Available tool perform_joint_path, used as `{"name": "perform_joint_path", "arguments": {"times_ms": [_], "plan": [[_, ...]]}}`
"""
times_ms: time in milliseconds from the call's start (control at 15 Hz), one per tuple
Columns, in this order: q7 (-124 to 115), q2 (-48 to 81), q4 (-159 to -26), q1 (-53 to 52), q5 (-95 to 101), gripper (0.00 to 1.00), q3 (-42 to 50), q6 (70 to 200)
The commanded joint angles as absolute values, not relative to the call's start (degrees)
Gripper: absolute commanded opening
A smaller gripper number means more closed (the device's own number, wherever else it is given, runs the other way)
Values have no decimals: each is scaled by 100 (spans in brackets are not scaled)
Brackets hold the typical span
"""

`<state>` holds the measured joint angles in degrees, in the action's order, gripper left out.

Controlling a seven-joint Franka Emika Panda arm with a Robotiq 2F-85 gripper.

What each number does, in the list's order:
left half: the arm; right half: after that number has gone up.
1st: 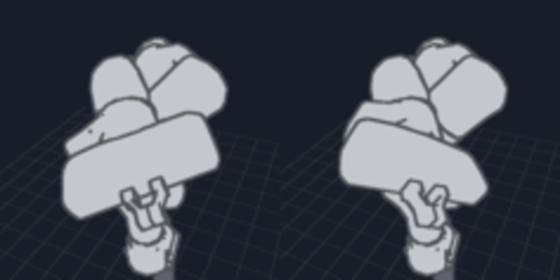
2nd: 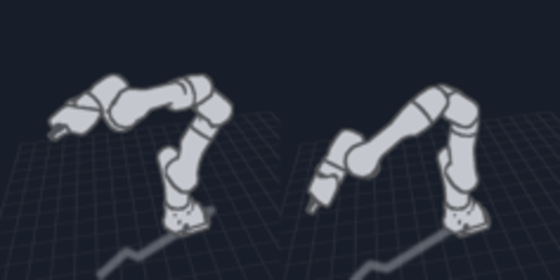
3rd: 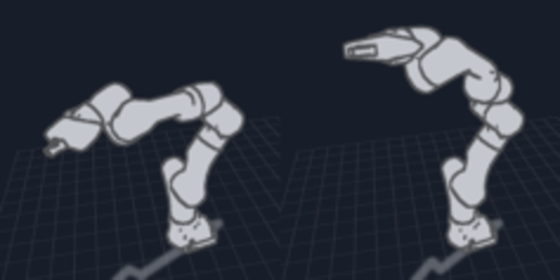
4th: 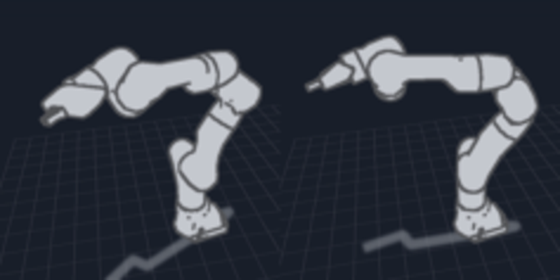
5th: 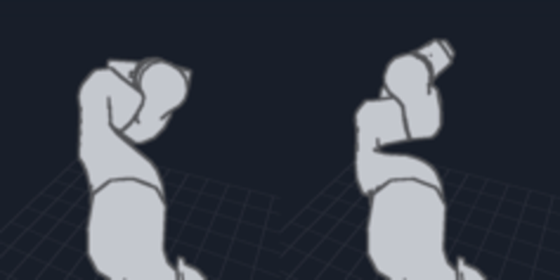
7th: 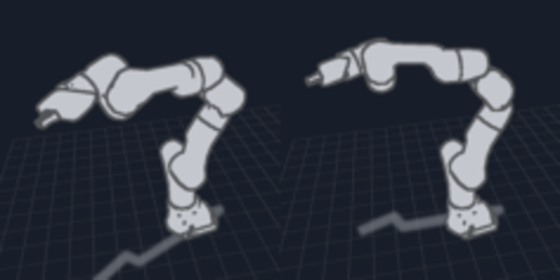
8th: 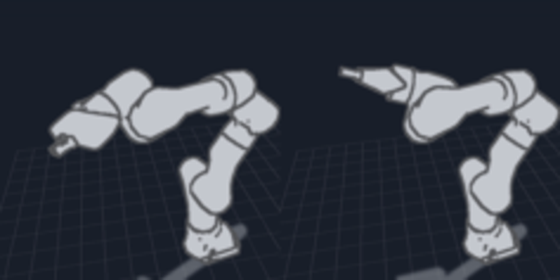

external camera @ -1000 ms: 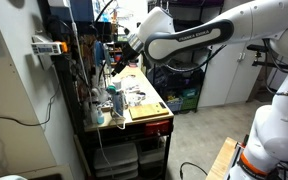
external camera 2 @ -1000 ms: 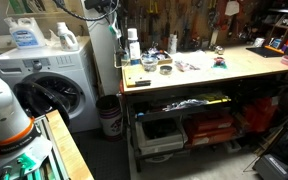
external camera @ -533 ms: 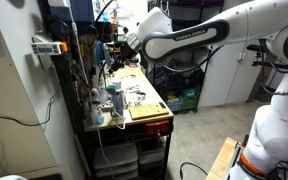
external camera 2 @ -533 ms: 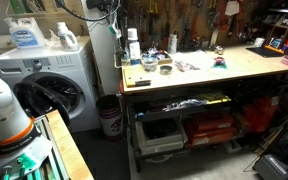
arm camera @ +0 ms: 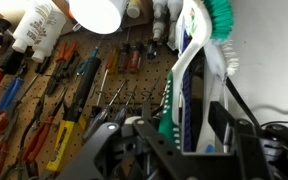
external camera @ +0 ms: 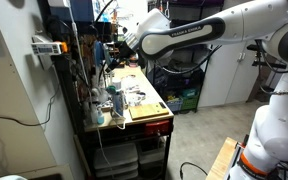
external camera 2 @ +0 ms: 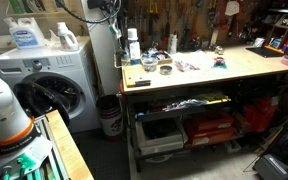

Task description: Remove the white and green brush from the wall tools hanger and put it on board on the counter top

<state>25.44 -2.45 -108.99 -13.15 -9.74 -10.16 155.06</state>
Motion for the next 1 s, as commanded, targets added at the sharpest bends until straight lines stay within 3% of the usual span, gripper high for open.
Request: {"name": "perform_joint_path", "arguments": {"times_ms": [0,133,200,333,400,467,800,867,933], "plan": [[2800,-160,-10812,-1336,-1334,44,-999,15566],[2854,-148,-10788,-1332,-1430,43,-1000,15557],[2867,-142,-10778,-1329,-1459,36,-1001,15556],[2904,-136,-10760,-1323,-1512,35,-999,15546],[2904,-135,-10753,-1319,-1518,28,-997,15541],[2907,-135,-10750,-1317,-1530,30,-996,15539],[2909,-137,-10744,-1307,-1537,20,-992,15533],[2907,-138,-10742,-1306,-1535,12,-990,15531],[2905,-139,-10740,-1306,-1533,14,-989,15528]]}}
